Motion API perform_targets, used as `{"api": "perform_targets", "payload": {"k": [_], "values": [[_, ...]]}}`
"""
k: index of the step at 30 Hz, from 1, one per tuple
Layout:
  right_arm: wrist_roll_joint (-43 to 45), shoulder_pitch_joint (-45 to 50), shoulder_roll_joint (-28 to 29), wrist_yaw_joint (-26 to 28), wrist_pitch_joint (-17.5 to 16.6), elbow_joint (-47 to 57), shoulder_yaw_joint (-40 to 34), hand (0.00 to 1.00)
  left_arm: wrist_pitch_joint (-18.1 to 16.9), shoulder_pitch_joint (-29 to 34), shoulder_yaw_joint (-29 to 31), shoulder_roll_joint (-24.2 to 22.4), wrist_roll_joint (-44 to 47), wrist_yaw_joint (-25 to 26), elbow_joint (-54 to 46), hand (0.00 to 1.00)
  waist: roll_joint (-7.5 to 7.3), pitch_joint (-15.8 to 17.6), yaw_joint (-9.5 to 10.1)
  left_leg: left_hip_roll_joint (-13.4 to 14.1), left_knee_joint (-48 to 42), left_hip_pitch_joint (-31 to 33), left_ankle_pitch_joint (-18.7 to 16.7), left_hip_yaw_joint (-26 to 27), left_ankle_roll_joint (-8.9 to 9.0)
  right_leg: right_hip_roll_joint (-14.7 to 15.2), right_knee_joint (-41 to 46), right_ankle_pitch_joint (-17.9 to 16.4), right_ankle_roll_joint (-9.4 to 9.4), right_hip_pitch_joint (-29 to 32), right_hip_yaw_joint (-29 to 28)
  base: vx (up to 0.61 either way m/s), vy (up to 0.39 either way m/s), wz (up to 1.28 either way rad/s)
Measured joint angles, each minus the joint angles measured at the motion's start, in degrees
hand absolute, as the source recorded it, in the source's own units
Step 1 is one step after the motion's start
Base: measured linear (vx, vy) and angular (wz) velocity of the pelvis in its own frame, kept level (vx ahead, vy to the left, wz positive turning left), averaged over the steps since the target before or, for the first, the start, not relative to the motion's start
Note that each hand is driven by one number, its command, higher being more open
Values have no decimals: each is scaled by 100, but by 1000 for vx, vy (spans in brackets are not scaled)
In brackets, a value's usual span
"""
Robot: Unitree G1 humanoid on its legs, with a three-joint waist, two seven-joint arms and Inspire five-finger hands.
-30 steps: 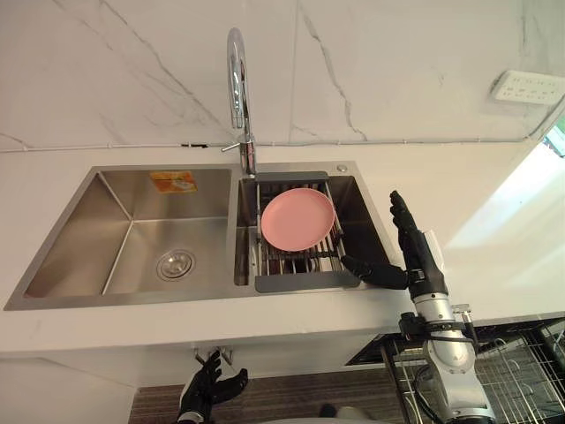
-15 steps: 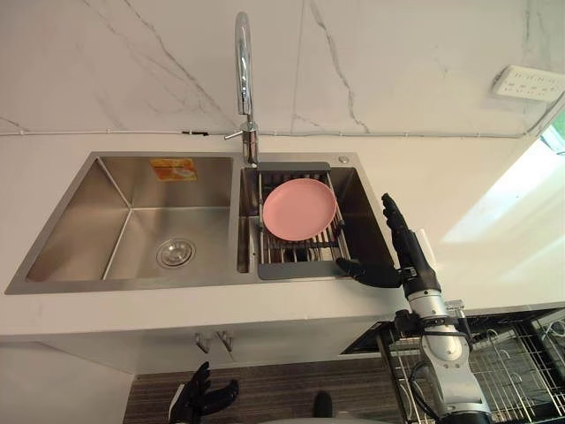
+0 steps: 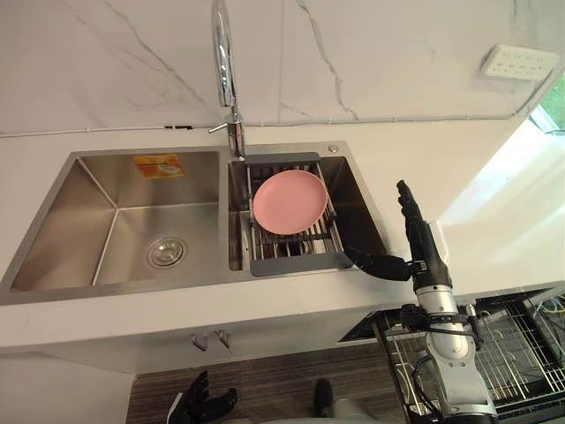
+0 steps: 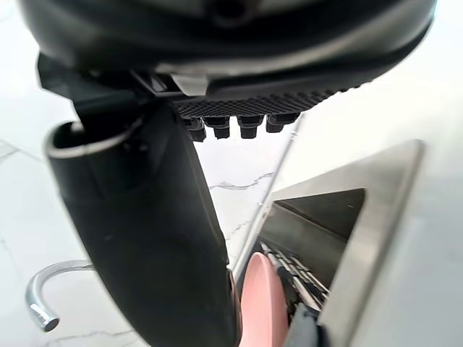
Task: Walk over to the sink, pick up the cup, carry it to the dishwasher, place the cup inside the dishwasher, then close the dishwasher door
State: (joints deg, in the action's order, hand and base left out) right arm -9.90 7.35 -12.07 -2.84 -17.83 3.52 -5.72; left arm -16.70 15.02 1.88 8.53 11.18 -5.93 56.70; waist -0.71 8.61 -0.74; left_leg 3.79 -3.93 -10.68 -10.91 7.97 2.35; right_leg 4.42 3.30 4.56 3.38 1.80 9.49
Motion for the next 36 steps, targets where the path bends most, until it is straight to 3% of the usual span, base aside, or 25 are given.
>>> {"api": "perform_targets", "payload": {"k": [7,18,25,36], "values": [[-206,-13,-51,-51,0,14,-38,100,45,1,2,12,-1,11,16,100,-3,2,4,12,-46,30,-29,75,35,83,126,-51,17,-12,83,-39,-10,9],[-1427,-473,-399,-305,119,0,119,100,150,120,1,28,-10,46,3,100,-10,-3,156,-2,-136,98,-10,18,5,148,135,-55,25,-43,205,-13,-2,6],[-2162,-744,-442,-347,700,-326,294,100,200,124,-1,47,-13,27,-37,100,-58,-34,232,6,-228,149,-27,11,9,189,172,-56,25,-71,300,-45,-13,7],[-2589,-1426,-581,-386,1483,-1093,551,100,384,151,-2,65,-13,-20,-203,100,-82,-51,284,2,-325,196,-19,72,-8,269,254,-59,31,-80,355,-28,-2,5]]}}
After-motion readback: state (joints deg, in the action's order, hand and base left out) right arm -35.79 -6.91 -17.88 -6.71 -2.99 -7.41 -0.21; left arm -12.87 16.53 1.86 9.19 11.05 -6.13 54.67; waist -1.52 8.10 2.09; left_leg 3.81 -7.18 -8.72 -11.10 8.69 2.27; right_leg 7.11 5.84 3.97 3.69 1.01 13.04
